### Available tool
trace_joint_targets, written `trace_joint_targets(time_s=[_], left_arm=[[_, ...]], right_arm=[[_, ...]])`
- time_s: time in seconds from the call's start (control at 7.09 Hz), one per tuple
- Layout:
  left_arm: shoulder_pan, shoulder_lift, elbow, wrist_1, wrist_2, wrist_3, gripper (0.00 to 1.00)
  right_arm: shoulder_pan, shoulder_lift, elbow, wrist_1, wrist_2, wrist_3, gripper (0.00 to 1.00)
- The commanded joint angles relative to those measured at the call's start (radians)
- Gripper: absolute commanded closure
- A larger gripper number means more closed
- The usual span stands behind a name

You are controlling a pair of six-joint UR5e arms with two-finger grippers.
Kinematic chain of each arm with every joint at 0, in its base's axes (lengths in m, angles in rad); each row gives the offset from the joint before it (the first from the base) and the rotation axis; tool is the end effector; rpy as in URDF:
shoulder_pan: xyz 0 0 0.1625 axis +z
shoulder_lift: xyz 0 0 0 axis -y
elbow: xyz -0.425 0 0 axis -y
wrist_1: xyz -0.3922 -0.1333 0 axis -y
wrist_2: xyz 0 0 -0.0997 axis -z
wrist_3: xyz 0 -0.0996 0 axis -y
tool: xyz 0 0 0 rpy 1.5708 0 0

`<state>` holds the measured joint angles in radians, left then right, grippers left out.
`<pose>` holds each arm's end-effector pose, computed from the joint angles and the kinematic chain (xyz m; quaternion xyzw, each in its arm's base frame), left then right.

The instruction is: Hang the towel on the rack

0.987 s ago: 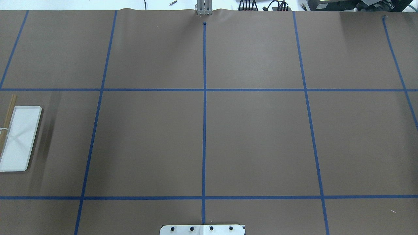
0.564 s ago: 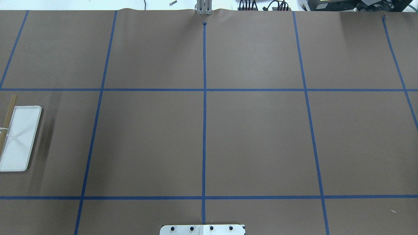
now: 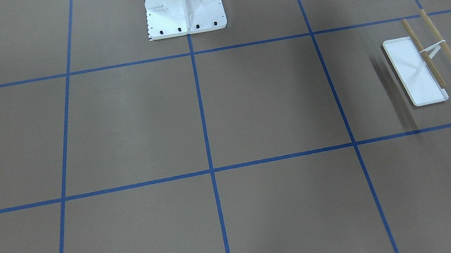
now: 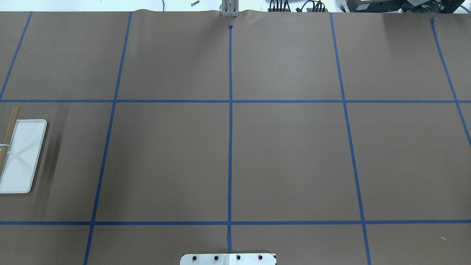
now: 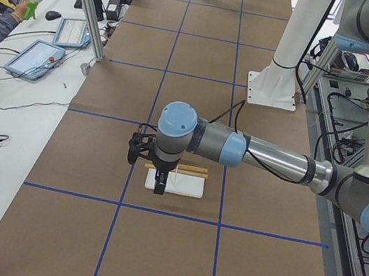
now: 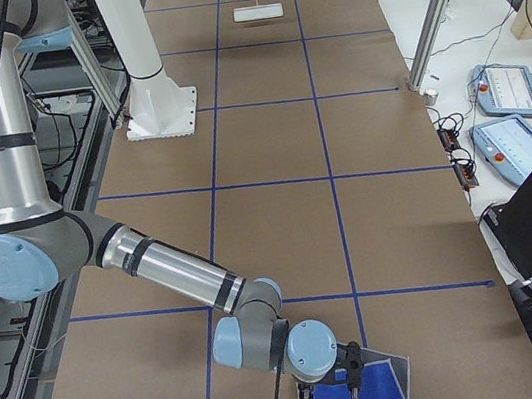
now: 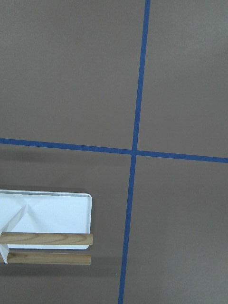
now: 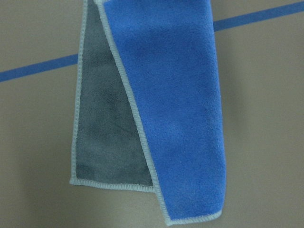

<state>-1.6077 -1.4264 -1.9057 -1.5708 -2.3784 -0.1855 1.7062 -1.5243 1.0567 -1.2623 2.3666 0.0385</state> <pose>-0.0773 -0.4323 0.5575 0.0582 0.3965 -0.0644 0.9139 0.1233 -0.4447 0.8484 -0.0545 -0.3894 0.1105 0.9128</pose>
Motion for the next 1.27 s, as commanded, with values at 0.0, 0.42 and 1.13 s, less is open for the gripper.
trace_joint_targets(time_s=[0.0, 0.42, 1.13], left_arm=[[0.0, -0.011, -0.01, 0.0, 0.011, 0.0, 0.02], [0.009, -0.032, -0.021, 0.0, 0.031, -0.063, 0.02], [0.011, -0.032, -0.022, 0.0, 0.031, -0.063, 0.02]], right_arm=[[0.001, 0.041, -0.072, 0.003, 0.034, 0.04, 0.06], [0.001, 0.061, -0.212, 0.113, 0.068, 0.041, 0.05], [0.0, 0.092, -0.316, 0.17, 0.042, 0.05, 0.06]])
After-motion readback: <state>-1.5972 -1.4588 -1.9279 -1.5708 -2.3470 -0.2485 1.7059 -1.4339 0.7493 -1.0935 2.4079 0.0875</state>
